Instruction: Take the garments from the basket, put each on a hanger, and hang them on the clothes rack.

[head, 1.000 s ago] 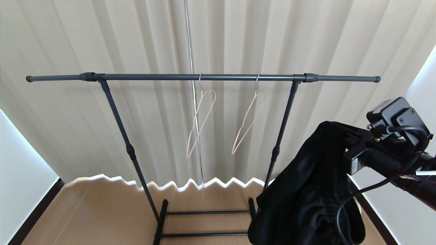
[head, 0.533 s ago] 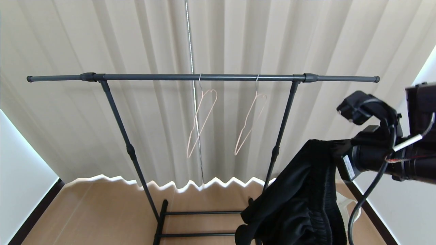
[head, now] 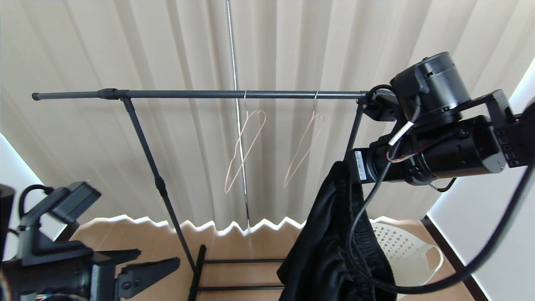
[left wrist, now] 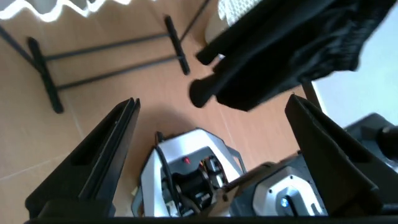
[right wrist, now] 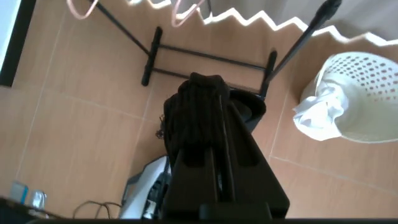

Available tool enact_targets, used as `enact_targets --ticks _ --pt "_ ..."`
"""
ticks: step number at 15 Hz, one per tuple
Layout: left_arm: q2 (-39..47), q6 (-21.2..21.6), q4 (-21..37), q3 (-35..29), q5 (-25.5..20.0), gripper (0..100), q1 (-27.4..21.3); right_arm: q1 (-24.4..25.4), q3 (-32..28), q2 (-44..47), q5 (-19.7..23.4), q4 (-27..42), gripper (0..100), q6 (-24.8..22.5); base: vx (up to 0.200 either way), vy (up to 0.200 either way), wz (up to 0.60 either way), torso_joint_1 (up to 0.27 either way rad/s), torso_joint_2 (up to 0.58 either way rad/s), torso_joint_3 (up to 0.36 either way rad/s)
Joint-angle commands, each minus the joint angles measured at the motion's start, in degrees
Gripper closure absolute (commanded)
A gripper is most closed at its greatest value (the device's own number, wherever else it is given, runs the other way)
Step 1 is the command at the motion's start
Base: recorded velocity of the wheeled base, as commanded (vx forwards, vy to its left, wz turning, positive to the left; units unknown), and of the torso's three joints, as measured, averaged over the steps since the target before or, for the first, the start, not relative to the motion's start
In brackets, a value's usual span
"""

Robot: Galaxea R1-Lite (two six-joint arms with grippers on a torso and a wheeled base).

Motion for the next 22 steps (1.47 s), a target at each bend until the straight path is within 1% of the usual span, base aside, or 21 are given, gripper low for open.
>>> enact_targets --ticks 1,2,3,4,5,6,7,9,10,11,12,14,15,16,18,20,22 --pt "15.3 -3.6 -1.4 -8.0 0.7 0 -8.5 2.0 -3.7 5.4 -2.1 0.0 100 4.9 0.0 0.0 0.0 0.0 0.0 0.0" --pt "18.4 -6.1 -2.7 -10.0 2.6 0 -11.1 2.7 -5.2 6.4 -3.2 0.1 100 8.1 0.0 0.0 0.0 0.0 0.0 0.0" --pt "22.8 -8.9 -4.7 -12.2 6.2 0 -13.8 3.3 -6.8 7.7 -4.8 0.1 100 11.2 0.0 0.0 0.0 0.0 0.0 0.0" --pt "26.4 -9.7 -6.2 -13.8 9.6 0 -15.8 4.3 -8.1 8.9 -6.0 0.1 100 13.5 0.0 0.0 0.0 0.0 0.0 0.0" --pt "28.3 -9.9 -6.7 -14.7 11.0 0 -16.9 4.6 -9.2 9.7 -6.6 0.1 100 14.9 0.0 0.0 0.0 0.0 0.0 0.0" --pt "30.1 -10.1 -7.3 -15.5 11.5 0 -18.3 5.0 -10.3 10.6 -7.5 0.1 100 16.1 0.0 0.0 0.0 0.0 0.0 0.0" --pt "32.7 -11.0 -8.2 -17.1 11.8 0 -20.8 5.1 -12.3 12.3 -8.1 0.0 100 17.7 0.0 0.0 0.0 0.0 0.0 0.0" --pt "36.0 -13.0 -9.7 -19.0 13.6 0 -23.7 5.1 -15.0 14.2 -8.2 0.0 100 19.9 0.0 0.0 0.0 0.0 0.0 0.0" --pt "36.8 -13.2 -10.0 -19.5 14.1 0 -24.0 5.2 -15.3 14.5 -8.2 0.1 100 20.2 0.0 0.0 0.0 0.0 0.0 0.0" --pt "39.8 -13.7 -11.6 -21.1 16.6 0 -24.4 5.8 -16.0 15.0 -8.4 0.1 100 20.6 0.0 0.0 0.0 0.0 0.0 0.0" --pt "42.5 -15.1 -12.3 -23.4 19.2 0 -24.4 6.0 -16.1 14.9 -8.4 0.0 100 20.7 0.0 0.0 0.0 0.0 0.0 0.0" --pt "46.6 -17.7 -11.9 -27.2 24.4 0 -23.9 6.8 -16.5 14.4 -8.6 0.0 100 21.6 0.0 0.0 0.0 0.0 0.0 0.0" --pt "48.4 -17.9 -11.9 -28.0 26.7 0 -23.6 6.9 -16.5 14.1 -9.2 0.0 100 22.2 0.0 0.0 0.0 0.0 0.0 0.0" --pt "50.3 -17.9 -11.9 -29.2 27.8 0 -23.7 6.9 -16.4 13.8 -9.6 0.0 100 22.4 0.0 0.0 0.0 0.0 0.0 0.0" --pt "53.4 -18.0 -11.8 -31.6 28.1 0 -24.0 6.9 -16.3 13.4 -9.6 0.1 100 23.2 0.0 0.0 0.0 0.0 0.0 0.0" --pt "54.1 -18.1 -11.5 -31.3 28.1 0 -24.0 6.9 -15.5 11.7 -9.6 0.3 100 23.8 0.0 0.0 0.0 0.0 0.0 0.0" --pt "53.9 -18.2 -9.8 -29.6 28.7 0 -24.0 6.7 -15.2 10.2 -9.8 0.3 100 23.8 0.0 0.0 0.0 0.0 0.0 0.0"
